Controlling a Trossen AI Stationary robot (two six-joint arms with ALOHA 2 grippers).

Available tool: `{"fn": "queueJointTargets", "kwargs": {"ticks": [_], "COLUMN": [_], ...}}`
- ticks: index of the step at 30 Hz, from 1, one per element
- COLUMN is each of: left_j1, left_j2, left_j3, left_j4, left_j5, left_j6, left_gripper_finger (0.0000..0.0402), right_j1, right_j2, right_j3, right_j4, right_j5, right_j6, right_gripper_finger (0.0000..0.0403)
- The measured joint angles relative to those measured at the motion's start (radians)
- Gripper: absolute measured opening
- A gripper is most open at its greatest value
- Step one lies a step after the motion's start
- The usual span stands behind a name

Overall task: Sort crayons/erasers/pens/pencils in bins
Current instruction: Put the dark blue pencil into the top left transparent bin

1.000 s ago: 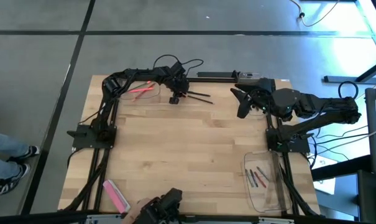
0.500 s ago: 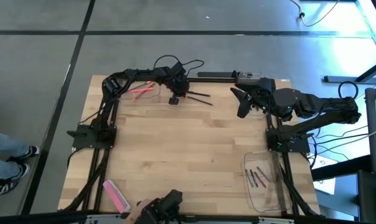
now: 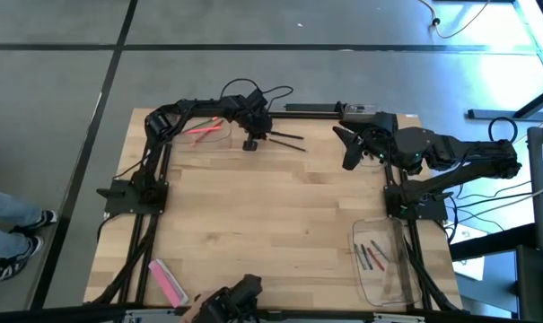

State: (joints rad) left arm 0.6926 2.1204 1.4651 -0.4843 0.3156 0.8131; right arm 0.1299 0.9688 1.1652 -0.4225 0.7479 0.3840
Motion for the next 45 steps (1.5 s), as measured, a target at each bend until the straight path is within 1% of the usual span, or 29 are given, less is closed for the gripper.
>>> {"fn": "queueJointTargets", "kwargs": {"ticks": [5, 9, 15, 22, 30, 34, 38, 42, 45], "left_j1": [0.0, 0.0, -0.002, -0.002, -0.002, -0.002, -0.002, -0.002, -0.001], "left_j2": [-0.063, -0.132, -0.264, -0.434, -0.595, -0.664, -0.711, -0.729, -0.729], "left_j3": [0.001, 0.001, 0.002, 0.002, 0.002, 0.002, 0.002, 0.002, 0.002], "left_j4": [-0.039, -0.064, -0.103, -0.238, -0.44, -0.556, -0.701, -0.827, -0.913], "left_j5": [0.0, -0.004, -0.064, -0.222, -0.421, -0.495, -0.572, -0.665, -0.699], "left_j6": [-0.041, -0.11, -0.204, -0.31, -0.457, -0.548, -0.658, -0.745, -0.789], "left_gripper_finger": [0.0001, 0.0, 0.0, 0.0, 0.0, 0.0, 0.0, 0.0, 0.0], "right_j1": [0.0, 0.0, 0.0, 0.0, 0.001, 0.0, 0.001, 0.001, 0.001], "right_j2": [0.0, 0.0, 0.0, 0.0, 0.004, 0.012, 0.023, 0.042, 0.061], "right_j3": [0.0, 0.0, 0.0, 0.0, 0.0, 0.0, -0.001, -0.001, -0.001], "right_j4": [-0.005, -0.008, -0.009, -0.009, -0.01, -0.008, -0.008, -0.008, -0.007], "right_j5": [0.0, -0.001, -0.036, -0.06, -0.08, -0.117, -0.15, -0.176, -0.177], "right_j6": [-0.003, -0.004, -0.029, -0.055, -0.055, -0.053, -0.053, -0.053, -0.053], "right_gripper_finger": [0.0133, 0.0133, 0.0133, 0.0133, 0.0133, 0.0133, 0.0133, 0.0133, 0.0133]}}
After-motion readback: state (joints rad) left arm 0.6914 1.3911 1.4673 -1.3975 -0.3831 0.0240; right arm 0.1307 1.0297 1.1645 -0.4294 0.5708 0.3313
